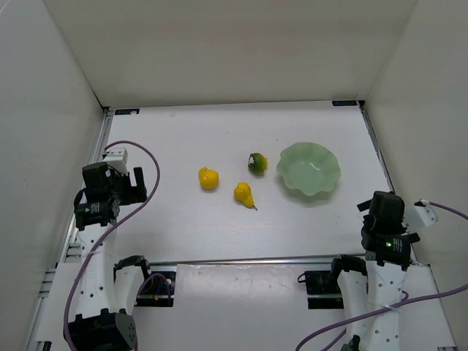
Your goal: Place and organize the fake fruits in the fruit bowl
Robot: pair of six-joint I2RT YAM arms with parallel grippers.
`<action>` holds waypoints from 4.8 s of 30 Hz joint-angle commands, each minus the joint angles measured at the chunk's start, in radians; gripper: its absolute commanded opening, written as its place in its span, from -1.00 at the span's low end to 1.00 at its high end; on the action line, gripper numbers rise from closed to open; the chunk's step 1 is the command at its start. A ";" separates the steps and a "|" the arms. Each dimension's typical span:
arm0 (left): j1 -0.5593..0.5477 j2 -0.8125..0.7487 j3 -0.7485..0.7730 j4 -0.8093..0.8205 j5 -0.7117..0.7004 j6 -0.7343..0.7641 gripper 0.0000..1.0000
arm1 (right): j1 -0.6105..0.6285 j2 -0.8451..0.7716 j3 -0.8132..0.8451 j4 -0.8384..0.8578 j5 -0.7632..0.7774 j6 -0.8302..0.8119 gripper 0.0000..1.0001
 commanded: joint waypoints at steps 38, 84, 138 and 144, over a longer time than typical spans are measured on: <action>-0.302 0.363 0.200 0.018 0.025 0.153 1.00 | 0.975 1.518 0.787 0.423 -0.535 -0.661 0.73; -0.673 1.191 0.728 0.047 -0.294 0.094 1.00 | 0.316 0.896 0.513 0.277 -0.539 -0.509 0.98; -1.110 1.620 1.639 0.144 0.020 0.177 0.90 | 0.135 0.468 0.319 0.297 -0.179 -0.360 0.98; -1.110 1.527 1.665 0.176 -0.030 0.148 1.00 | 0.135 0.390 0.286 0.349 -0.165 -0.391 0.98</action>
